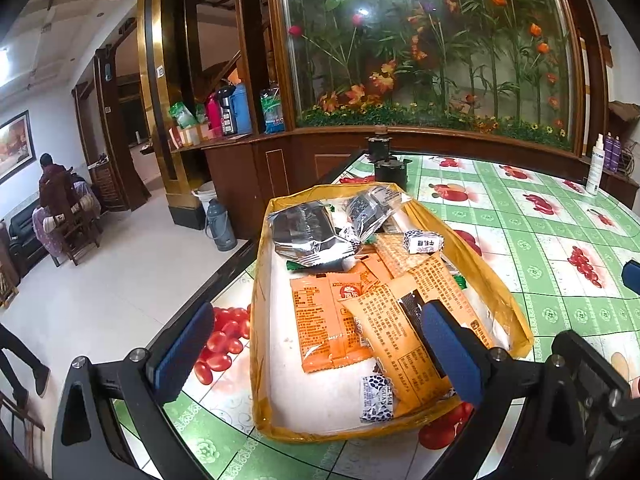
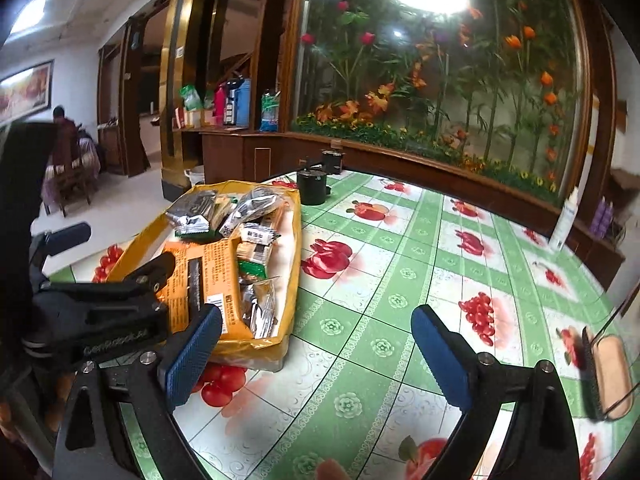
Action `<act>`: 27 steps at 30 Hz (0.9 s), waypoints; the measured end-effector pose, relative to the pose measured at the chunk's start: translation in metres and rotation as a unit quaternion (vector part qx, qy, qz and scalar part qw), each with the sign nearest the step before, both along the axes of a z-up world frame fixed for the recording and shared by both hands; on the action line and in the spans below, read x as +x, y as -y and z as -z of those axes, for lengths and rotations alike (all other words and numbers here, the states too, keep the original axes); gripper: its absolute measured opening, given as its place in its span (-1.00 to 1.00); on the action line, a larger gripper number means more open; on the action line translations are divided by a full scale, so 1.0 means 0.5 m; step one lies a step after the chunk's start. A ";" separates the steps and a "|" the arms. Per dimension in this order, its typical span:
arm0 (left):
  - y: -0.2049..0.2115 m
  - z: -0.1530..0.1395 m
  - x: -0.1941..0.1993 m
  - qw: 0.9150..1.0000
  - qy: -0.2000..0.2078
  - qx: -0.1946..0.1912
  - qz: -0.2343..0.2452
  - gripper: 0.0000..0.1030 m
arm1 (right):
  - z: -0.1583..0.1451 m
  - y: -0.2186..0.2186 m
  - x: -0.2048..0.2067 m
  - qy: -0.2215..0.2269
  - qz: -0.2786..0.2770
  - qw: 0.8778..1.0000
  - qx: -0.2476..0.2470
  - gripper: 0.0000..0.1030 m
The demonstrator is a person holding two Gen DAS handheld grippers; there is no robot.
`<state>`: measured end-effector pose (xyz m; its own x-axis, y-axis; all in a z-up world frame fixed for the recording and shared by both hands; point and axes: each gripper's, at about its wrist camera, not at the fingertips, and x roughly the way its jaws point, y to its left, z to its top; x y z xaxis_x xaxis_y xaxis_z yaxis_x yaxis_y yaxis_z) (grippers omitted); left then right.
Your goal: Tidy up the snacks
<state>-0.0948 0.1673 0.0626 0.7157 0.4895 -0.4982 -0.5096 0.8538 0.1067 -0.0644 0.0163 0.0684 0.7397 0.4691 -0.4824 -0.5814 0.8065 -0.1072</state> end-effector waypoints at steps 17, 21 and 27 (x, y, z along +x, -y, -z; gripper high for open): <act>-0.008 0.005 0.007 1.000 -0.008 -0.005 0.001 1.00 | -0.003 0.018 0.010 -0.039 -0.008 0.999 0.032 0.89; -0.007 0.006 0.007 1.000 -0.010 -0.005 0.001 1.00 | -0.003 0.018 0.010 -0.037 -0.007 0.999 0.031 0.89; -0.006 0.008 0.008 1.000 -0.010 -0.005 0.001 1.00 | -0.003 0.017 0.010 -0.038 -0.006 0.999 0.031 0.89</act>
